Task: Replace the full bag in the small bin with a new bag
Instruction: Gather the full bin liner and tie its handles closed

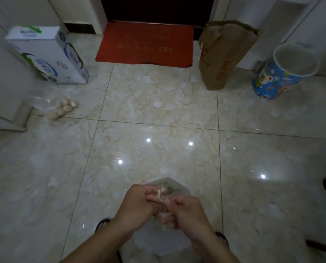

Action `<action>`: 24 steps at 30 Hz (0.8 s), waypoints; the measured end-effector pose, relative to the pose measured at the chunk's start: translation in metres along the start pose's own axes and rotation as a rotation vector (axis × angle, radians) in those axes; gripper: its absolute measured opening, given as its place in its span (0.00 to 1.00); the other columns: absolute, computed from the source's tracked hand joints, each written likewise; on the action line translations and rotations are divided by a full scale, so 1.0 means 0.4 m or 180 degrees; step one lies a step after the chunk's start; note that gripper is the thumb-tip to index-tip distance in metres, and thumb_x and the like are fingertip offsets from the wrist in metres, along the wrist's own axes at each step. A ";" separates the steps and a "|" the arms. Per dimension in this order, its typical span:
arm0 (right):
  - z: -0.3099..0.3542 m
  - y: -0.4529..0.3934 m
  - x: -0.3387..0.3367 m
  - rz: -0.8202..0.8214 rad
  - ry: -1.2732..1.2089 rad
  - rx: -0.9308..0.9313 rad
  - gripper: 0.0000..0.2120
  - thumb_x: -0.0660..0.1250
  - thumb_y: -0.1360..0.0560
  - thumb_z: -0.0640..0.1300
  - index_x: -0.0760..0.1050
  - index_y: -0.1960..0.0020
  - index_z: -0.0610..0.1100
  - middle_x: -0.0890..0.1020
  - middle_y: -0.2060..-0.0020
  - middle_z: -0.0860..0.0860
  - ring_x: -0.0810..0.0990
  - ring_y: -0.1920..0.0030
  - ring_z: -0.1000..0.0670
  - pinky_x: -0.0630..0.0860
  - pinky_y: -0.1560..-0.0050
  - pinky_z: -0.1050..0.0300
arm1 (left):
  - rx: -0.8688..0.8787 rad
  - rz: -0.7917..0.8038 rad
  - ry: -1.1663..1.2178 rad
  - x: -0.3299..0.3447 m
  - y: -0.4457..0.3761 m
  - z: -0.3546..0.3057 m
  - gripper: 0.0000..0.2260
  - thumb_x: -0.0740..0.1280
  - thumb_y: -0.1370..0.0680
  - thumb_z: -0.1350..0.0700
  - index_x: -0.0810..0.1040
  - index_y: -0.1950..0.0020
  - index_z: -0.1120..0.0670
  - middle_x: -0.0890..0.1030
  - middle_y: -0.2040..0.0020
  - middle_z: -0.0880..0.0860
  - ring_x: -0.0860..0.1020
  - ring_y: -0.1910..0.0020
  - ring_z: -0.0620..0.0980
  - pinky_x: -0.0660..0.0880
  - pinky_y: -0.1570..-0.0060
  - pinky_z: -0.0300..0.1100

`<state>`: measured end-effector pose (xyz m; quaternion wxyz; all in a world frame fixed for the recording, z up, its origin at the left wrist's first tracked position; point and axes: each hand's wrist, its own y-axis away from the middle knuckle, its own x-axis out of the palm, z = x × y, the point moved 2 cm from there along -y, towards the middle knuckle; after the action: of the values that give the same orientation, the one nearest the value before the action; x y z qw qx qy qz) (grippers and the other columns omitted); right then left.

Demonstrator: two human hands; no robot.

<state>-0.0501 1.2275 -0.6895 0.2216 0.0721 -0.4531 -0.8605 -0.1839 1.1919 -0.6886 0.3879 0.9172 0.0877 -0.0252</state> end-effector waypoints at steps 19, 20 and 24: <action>0.575 0.681 0.088 -0.0106 -0.0033 -0.0358 0.09 0.68 0.24 0.36 0.79 0.62 0.35 0.76 0.81 0.52 0.69 0.83 0.58 0.62 0.80 0.68 | -0.0090 0.0862 -0.0027 -0.131 0.614 -0.649 0.18 0.62 0.28 0.69 0.83 0.44 0.56 0.85 0.56 0.56 0.83 0.58 0.52 0.66 0.70 0.36; 0.605 0.702 0.090 -0.0075 0.0029 -0.0443 0.09 0.69 0.24 0.38 0.80 0.62 0.36 0.76 0.80 0.52 0.70 0.82 0.57 0.63 0.80 0.67 | -0.0026 0.0774 0.0017 -0.140 0.639 -0.682 0.17 0.63 0.28 0.69 0.83 0.45 0.56 0.85 0.56 0.57 0.82 0.59 0.52 0.66 0.70 0.36; 0.720 0.770 0.088 0.0129 0.0289 -0.0705 0.12 0.70 0.25 0.42 0.81 0.66 0.42 0.76 0.76 0.51 0.68 0.78 0.56 0.63 0.77 0.67 | 0.0206 0.0421 -0.0041 -0.165 0.698 -0.788 0.16 0.63 0.29 0.67 0.84 0.47 0.54 0.84 0.57 0.54 0.79 0.64 0.47 0.65 0.70 0.35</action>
<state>-0.0780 1.2759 -0.2701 0.2659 0.0769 -0.3461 -0.8964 -0.2054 1.2172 -0.2637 0.3594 0.9328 0.0236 -0.0083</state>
